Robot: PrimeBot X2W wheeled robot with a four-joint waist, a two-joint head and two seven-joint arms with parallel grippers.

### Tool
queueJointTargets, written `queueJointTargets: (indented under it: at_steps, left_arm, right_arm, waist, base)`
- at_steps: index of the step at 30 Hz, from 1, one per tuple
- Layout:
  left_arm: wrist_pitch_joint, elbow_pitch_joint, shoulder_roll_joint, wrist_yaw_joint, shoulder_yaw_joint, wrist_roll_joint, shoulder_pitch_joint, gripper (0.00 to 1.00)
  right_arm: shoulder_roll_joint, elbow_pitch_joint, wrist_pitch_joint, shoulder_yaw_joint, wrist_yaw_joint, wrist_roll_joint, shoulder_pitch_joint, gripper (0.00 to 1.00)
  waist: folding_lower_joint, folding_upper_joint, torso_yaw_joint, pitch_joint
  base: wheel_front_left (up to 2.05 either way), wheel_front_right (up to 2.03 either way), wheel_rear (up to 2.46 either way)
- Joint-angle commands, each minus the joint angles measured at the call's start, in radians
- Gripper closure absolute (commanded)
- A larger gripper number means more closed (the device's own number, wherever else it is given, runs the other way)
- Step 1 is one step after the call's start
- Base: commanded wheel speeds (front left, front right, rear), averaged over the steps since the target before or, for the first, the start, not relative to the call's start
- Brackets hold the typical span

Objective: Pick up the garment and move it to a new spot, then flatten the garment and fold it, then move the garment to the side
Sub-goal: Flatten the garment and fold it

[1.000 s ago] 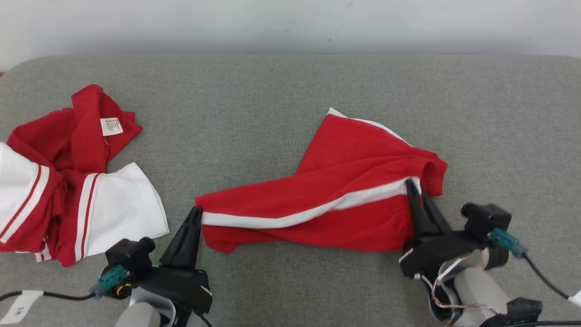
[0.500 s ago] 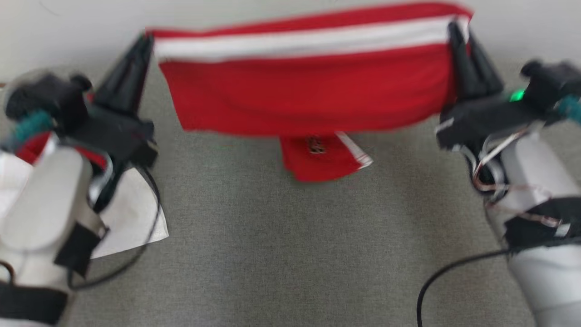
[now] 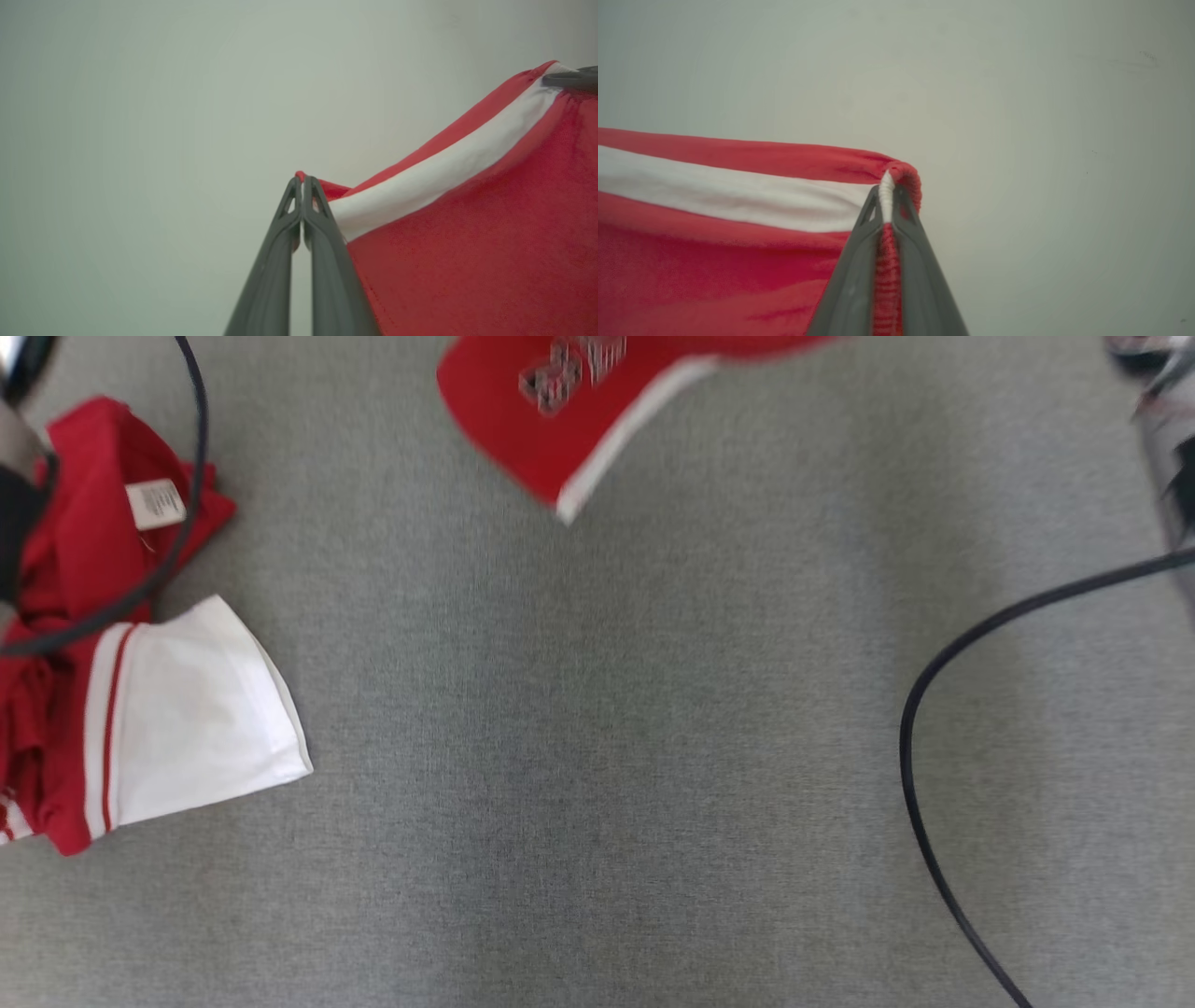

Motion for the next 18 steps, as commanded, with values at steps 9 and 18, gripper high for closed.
queueJointTargets:
  at_steps: [9, 18]
  left_arm:
    - [-0.001, -0.09, -0.048, 0.008, 0.016, 0.068, -0.032, 1.0]
    - [-0.001, -0.129, -0.122, 0.0, 0.092, -0.014, 0.292, 1.0]
  right_arm:
    - [0.018, 0.01, -0.001, -0.127, -0.001, -0.124, -0.017, 1.0]
    - [-0.053, 0.014, -0.001, 0.028, -0.001, 0.088, 0.267, 1.0]
  waist:
    - [-0.0002, -0.0002, 0.024, 0.134]
    - [-0.0002, -0.0002, 0.001, 0.103]
  base:
    - [0.0, 0.0, 0.0]
    - [0.0, 0.0, 0.0]
